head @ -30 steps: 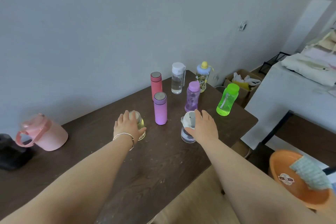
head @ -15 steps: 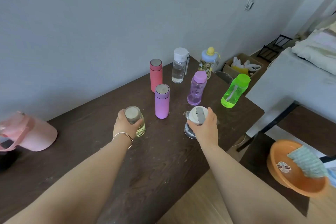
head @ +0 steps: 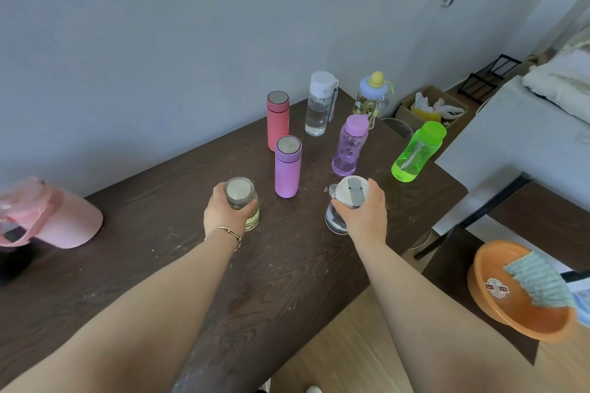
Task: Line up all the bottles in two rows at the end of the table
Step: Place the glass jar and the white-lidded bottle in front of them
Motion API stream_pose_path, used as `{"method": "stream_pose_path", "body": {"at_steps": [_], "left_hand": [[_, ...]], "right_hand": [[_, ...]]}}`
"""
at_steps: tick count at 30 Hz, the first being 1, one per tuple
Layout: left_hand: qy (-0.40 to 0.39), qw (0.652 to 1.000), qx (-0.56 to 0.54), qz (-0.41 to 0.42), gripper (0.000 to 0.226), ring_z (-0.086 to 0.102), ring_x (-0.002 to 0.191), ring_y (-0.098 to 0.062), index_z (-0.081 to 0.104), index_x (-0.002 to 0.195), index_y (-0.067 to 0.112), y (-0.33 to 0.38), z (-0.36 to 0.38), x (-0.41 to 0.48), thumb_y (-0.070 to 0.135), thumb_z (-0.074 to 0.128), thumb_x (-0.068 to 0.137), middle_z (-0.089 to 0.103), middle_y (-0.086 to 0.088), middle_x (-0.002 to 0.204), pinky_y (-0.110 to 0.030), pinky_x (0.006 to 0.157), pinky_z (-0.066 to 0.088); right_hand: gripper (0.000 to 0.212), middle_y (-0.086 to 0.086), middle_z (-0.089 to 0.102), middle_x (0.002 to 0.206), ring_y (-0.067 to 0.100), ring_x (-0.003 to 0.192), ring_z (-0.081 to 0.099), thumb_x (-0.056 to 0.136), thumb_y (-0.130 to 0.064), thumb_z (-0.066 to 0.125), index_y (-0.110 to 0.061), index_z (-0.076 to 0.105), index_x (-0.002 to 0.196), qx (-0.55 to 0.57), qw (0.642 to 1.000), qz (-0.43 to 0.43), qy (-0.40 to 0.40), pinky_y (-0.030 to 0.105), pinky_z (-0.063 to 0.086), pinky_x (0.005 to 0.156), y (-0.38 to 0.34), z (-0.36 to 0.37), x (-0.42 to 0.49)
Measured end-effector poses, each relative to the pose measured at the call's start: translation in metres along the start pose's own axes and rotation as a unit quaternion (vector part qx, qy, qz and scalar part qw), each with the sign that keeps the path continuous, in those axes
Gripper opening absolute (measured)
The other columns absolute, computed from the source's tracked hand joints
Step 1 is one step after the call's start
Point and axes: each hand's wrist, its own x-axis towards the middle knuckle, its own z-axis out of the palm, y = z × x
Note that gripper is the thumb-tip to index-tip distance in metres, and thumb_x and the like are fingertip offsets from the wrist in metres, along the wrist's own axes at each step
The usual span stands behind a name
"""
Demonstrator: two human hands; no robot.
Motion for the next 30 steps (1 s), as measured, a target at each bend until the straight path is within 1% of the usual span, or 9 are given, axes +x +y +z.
{"method": "stream_pose_path", "body": {"at_steps": [3, 6, 9, 13, 16, 20, 22, 25, 30], "left_hand": [[0.002, 1.000, -0.003, 0.003, 0.068, 0.060, 0.110, -0.025, 0.048, 0.129, 0.027, 0.005, -0.002, -0.007, 0.042, 0.082, 0.072, 0.064, 0.001, 0.122, -0.033, 0.089, 0.046], [0.007, 1.000, -0.008, 0.010, 0.069, 0.061, 0.108, -0.025, 0.048, 0.127, 0.028, 0.013, -0.006, -0.015, 0.047, 0.081, 0.070, 0.065, 0.001, 0.119, -0.038, 0.092, 0.050], [0.024, 0.999, -0.025, 0.016, 0.068, 0.061, 0.108, -0.024, 0.049, 0.126, 0.029, 0.021, -0.013, -0.025, 0.047, 0.082, 0.069, 0.065, 0.003, 0.118, -0.040, 0.092, 0.051], [0.050, 0.998, -0.026, 0.018, 0.072, 0.060, 0.110, -0.024, 0.048, 0.129, 0.029, 0.025, -0.028, -0.043, 0.051, 0.080, 0.069, 0.064, 0.001, 0.121, -0.041, 0.094, 0.051], [0.074, 0.997, -0.024, 0.015, 0.072, 0.060, 0.109, -0.024, 0.047, 0.130, 0.028, 0.023, -0.044, -0.063, 0.050, 0.080, 0.071, 0.064, 0.001, 0.121, -0.041, 0.093, 0.051], [0.112, 0.993, -0.026, -0.005, 0.070, 0.059, 0.111, -0.025, 0.047, 0.132, 0.026, 0.011, -0.071, -0.089, 0.044, 0.080, 0.073, 0.062, 0.001, 0.122, -0.040, 0.094, 0.050], [0.127, 0.991, -0.028, -0.019, 0.072, 0.059, 0.112, -0.025, 0.046, 0.133, 0.027, 0.001, -0.086, -0.099, 0.045, 0.080, 0.072, 0.062, 0.001, 0.122, -0.041, 0.094, 0.050], [0.153, 0.987, -0.032, -0.037, 0.072, 0.059, 0.110, -0.025, 0.046, 0.132, 0.028, -0.015, -0.110, -0.111, 0.045, 0.080, 0.071, 0.063, 0.001, 0.121, -0.041, 0.093, 0.051], [0.197, 0.978, -0.043, -0.057, 0.068, 0.061, 0.107, -0.025, 0.050, 0.125, 0.030, -0.044, -0.154, -0.123, 0.048, 0.080, 0.067, 0.064, 0.002, 0.117, -0.043, 0.091, 0.052]], "right_hand": [[0.088, 0.000, 0.046, 0.136, 0.017, 0.122, 0.049, 0.070, -0.045, 0.086, -0.024, 0.035, 0.140, 0.003, 1.000, -0.007, -0.008, 0.034, 0.047, 0.097, -0.003, -0.003, -0.003], [0.085, -0.001, 0.047, 0.135, 0.015, 0.120, 0.049, 0.071, -0.045, 0.085, -0.025, 0.037, 0.137, 0.003, 0.999, -0.033, -0.018, 0.033, 0.046, 0.096, -0.012, -0.009, -0.007], [0.086, -0.002, 0.047, 0.135, 0.017, 0.120, 0.050, 0.070, -0.050, 0.083, -0.026, 0.036, 0.138, 0.010, 0.998, -0.051, -0.029, 0.036, 0.048, 0.097, -0.022, -0.012, -0.011], [0.085, -0.002, 0.048, 0.131, 0.017, 0.118, 0.051, 0.069, -0.055, 0.082, -0.027, 0.037, 0.136, 0.020, 0.994, -0.092, -0.046, 0.037, 0.050, 0.095, -0.037, -0.017, -0.021], [0.086, -0.002, 0.049, 0.129, 0.016, 0.118, 0.051, 0.067, -0.058, 0.081, -0.027, 0.038, 0.135, 0.026, 0.990, -0.118, -0.067, 0.039, 0.051, 0.096, -0.044, -0.019, -0.033], [0.089, -0.003, 0.049, 0.130, 0.016, 0.118, 0.051, 0.066, -0.056, 0.083, -0.027, 0.037, 0.136, 0.036, 0.983, -0.152, -0.100, 0.040, 0.052, 0.095, -0.058, -0.015, -0.053], [0.083, -0.005, 0.051, 0.127, 0.015, 0.113, 0.054, 0.066, -0.055, 0.082, -0.029, 0.041, 0.133, 0.051, 0.977, -0.170, -0.116, 0.039, 0.053, 0.093, -0.067, -0.011, -0.064], [0.072, -0.008, 0.053, 0.119, 0.015, 0.102, 0.057, 0.064, -0.057, 0.078, -0.034, 0.046, 0.124, 0.069, 0.968, -0.200, -0.138, 0.039, 0.055, 0.086, -0.084, -0.002, -0.081], [0.072, -0.008, 0.051, 0.115, 0.012, 0.102, 0.054, 0.064, -0.054, 0.081, -0.031, 0.047, 0.122, 0.081, 0.955, -0.230, -0.168, 0.035, 0.052, 0.080, -0.117, 0.016, -0.114]]}}
